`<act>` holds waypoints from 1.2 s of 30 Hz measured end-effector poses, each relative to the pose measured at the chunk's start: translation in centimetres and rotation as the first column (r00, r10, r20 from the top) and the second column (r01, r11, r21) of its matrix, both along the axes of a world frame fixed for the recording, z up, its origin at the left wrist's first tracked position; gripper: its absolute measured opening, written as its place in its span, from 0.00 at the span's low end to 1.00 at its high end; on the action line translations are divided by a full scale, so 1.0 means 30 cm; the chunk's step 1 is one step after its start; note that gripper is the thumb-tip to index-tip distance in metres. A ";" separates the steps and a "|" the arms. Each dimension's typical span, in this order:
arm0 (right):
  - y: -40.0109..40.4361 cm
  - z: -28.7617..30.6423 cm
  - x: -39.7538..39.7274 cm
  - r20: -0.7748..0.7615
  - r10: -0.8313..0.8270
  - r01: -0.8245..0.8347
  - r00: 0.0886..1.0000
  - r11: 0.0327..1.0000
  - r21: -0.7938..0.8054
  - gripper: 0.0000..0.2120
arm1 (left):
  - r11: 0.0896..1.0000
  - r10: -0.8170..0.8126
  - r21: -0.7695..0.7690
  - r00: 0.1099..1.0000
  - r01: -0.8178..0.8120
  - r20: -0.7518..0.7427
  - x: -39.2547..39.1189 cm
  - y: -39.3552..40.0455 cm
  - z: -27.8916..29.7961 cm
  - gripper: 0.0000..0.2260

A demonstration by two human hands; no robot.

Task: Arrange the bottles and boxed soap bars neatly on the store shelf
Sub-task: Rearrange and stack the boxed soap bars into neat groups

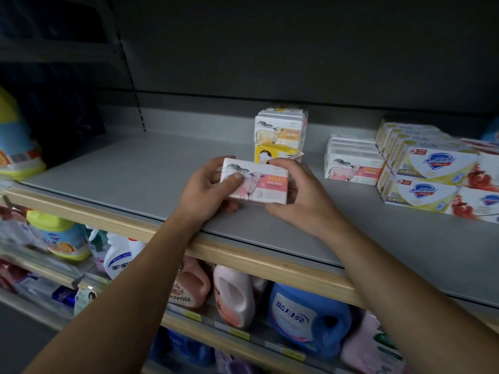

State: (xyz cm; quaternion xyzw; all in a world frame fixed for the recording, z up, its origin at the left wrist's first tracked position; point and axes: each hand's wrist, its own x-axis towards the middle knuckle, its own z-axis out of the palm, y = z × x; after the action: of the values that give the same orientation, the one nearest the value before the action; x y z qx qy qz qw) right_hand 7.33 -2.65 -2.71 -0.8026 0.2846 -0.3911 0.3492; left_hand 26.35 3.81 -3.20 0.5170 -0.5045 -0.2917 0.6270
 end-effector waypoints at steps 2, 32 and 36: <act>-0.002 0.006 -0.002 0.030 -0.024 0.025 0.999 0.999 -0.039 0.27 | 0.999 0.011 -0.032 0.998 -0.009 0.057 0.001 0.002 0.000 0.18; -0.267 -0.013 -0.283 -0.410 -0.754 0.333 0.513 0.615 -0.715 0.26 | 0.968 -0.029 0.117 0.367 -0.221 0.930 -0.110 -0.142 -0.059 0.28; -0.276 -0.043 -0.275 -0.398 -0.765 0.272 0.506 0.579 -0.768 0.28 | 0.964 -0.043 0.136 0.366 -0.230 0.930 -0.106 -0.149 -0.059 0.28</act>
State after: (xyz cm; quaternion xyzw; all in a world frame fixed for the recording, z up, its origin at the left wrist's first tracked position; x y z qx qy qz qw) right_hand -0.92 -10.93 -4.02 -0.8154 0.4922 -0.2162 -0.2147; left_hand 23.16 -0.65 -4.97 0.6914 -0.6983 0.0254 0.1834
